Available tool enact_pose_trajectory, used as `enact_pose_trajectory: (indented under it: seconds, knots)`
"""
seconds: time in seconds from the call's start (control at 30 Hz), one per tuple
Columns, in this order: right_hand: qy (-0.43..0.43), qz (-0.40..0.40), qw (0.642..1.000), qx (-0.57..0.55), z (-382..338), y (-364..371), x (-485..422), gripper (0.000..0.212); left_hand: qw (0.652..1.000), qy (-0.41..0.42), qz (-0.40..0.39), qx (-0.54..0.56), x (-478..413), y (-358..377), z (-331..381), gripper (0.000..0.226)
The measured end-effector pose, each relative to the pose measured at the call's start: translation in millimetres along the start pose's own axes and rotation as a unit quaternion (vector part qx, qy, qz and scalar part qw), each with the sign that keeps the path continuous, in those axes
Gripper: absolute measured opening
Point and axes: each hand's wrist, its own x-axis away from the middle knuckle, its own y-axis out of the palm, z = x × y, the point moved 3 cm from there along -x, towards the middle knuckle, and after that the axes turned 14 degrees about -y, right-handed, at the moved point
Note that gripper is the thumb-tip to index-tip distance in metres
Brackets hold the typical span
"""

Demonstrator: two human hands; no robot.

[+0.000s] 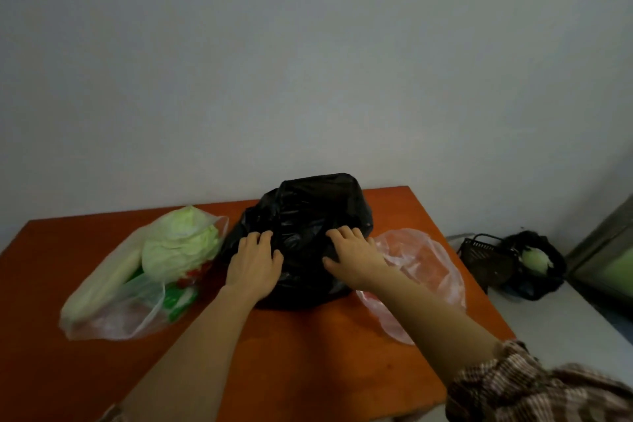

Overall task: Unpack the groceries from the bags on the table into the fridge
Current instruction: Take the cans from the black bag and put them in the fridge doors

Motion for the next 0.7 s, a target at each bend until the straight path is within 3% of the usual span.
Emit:
enact_pose_trajectory:
  seconds: [0.27,0.4,0.7]
  knots:
    - [0.085,-0.011,0.995,-0.050,7,52,-57,0.045,0.995,0.049,-0.078,-0.047,-76,50,-42,0.054]
    - [0.100,-0.026,0.992,-0.066,1,77,-75,0.041,0.993,0.027,-0.077,-0.088,-77,76,-64,0.060]
    - [0.122,-0.108,0.984,-0.070,-12,120,-85,0.044,0.973,0.010,-0.190,-0.128,-58,123,-114,0.074]
